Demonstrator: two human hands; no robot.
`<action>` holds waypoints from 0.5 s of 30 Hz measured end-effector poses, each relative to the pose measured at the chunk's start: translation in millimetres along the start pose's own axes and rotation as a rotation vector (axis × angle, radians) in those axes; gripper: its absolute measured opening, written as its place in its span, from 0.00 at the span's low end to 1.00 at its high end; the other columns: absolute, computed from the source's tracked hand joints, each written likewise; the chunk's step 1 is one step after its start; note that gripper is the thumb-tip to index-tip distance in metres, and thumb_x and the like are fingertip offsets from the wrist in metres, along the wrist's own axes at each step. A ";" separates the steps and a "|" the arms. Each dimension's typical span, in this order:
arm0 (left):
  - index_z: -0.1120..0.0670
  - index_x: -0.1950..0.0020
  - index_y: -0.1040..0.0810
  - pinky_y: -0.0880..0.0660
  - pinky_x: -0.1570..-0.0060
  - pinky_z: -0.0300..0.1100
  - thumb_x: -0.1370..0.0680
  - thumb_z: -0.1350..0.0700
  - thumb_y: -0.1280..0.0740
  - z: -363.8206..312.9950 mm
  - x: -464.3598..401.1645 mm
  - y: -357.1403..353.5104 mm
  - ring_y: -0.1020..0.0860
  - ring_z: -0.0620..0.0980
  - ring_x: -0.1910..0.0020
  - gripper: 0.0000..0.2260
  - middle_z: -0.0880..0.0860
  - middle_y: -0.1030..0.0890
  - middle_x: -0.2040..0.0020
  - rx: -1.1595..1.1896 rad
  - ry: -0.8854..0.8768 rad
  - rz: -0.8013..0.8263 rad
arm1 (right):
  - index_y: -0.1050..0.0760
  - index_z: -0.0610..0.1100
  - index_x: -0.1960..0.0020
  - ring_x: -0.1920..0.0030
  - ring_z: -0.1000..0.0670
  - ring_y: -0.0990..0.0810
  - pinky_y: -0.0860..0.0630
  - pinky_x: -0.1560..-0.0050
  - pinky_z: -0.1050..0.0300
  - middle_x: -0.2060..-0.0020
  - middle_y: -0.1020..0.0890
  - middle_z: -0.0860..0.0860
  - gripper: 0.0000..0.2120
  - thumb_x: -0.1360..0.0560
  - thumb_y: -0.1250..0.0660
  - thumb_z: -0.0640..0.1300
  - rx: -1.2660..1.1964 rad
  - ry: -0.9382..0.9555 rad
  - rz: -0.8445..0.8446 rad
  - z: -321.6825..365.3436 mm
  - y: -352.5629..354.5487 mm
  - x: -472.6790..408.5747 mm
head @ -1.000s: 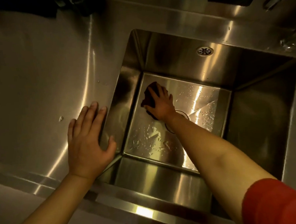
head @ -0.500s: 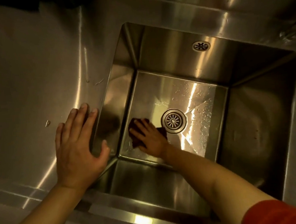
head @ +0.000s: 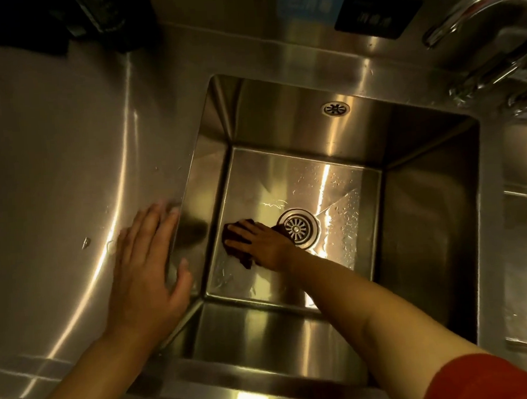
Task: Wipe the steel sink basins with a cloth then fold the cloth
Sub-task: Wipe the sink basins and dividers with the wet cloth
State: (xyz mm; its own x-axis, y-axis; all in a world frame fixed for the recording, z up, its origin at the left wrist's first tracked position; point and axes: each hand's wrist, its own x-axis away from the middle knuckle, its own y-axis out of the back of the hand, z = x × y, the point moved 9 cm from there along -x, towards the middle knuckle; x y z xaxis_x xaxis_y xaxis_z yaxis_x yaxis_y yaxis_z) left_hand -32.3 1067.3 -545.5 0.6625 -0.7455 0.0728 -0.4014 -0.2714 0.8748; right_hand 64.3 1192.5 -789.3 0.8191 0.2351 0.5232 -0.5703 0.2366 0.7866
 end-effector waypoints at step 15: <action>0.52 0.16 0.46 0.50 0.19 0.56 0.24 0.46 0.36 -13.7 -105.7 -5.4 0.48 0.52 0.16 0.39 0.52 0.45 0.15 -0.119 -0.017 0.002 | 0.51 0.54 0.17 0.18 0.43 0.56 0.44 0.21 0.43 0.17 0.55 0.50 0.45 0.25 0.31 0.37 -0.343 -0.515 -0.321 -150.6 52.9 25.8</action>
State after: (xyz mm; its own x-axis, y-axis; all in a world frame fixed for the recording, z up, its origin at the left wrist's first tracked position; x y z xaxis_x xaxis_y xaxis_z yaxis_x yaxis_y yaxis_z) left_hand -91.5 1155.9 -551.4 0.6504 -0.7566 0.0674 -0.3244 -0.1965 0.9253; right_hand 46.1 1353.0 -783.5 0.8269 -0.3532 0.4376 -0.2127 0.5239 0.8248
